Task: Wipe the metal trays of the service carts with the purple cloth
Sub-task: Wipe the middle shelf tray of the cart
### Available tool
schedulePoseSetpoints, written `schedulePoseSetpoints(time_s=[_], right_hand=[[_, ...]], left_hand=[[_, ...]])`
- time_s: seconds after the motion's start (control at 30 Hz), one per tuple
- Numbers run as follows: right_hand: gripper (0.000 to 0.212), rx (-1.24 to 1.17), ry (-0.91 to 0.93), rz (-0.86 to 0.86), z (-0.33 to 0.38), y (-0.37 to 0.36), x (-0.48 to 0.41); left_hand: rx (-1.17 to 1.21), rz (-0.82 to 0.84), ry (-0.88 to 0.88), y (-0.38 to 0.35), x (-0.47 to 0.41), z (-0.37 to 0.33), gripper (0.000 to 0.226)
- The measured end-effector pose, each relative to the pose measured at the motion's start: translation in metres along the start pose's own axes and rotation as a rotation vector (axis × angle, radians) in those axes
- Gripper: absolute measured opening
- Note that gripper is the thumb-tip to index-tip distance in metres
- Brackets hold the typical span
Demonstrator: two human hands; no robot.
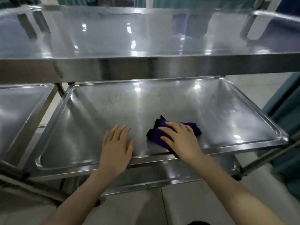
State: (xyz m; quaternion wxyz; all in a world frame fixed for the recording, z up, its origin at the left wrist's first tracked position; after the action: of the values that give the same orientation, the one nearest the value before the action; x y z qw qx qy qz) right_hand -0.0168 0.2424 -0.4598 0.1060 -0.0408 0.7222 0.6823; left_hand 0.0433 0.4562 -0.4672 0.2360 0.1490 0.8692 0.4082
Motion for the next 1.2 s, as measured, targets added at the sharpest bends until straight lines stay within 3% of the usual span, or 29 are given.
schedulePoseSetpoints(time_s=[0.13,0.23,0.33,0.47,0.6,0.9,1.2], right_hand=[[0.026,0.060,-0.178,-0.041,-0.016,0.024,0.032],[0.022,0.060,-0.195,-0.005,-0.013,0.052,0.060],[0.024,0.008,-0.235,0.148,-0.013,0.090,0.088],[0.030,0.036,-0.327,0.207,-0.019,0.180,0.130],[0.029,0.008,-0.399,0.207,-0.035,0.283,0.170],[0.023,0.120,-0.570,0.094,-0.112,0.480,0.222],[0.028,0.241,-0.611,-0.027,-0.230,0.595,0.239]], left_hand=[[-0.025,0.132,-0.023,0.009,0.003,-0.039,0.040],[-0.014,0.245,-0.024,0.026,0.010,-0.078,0.043],[-0.010,0.377,0.021,0.049,0.023,-0.118,0.049],[0.007,0.488,0.036,0.095,0.038,-0.183,0.050],[0.077,0.572,-0.064,0.147,0.045,-0.261,0.042],[0.157,0.572,-0.329,0.220,-0.006,-0.431,0.040],[0.170,0.483,-0.472,0.214,-0.078,-0.571,0.042]])
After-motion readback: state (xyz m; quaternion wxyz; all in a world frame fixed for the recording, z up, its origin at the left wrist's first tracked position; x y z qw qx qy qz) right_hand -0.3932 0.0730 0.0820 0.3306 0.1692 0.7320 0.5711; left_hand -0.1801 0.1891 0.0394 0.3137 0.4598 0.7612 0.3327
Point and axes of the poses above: each hand's wrist, its own x-axis away from the middle knuckle, its own y-axis out of the back of the hand, z = x × y, the point moved 7 cm from there along -x, towards the middle knuckle, and after that the axes turned 12 degrees about x, right-handed, at the moved point
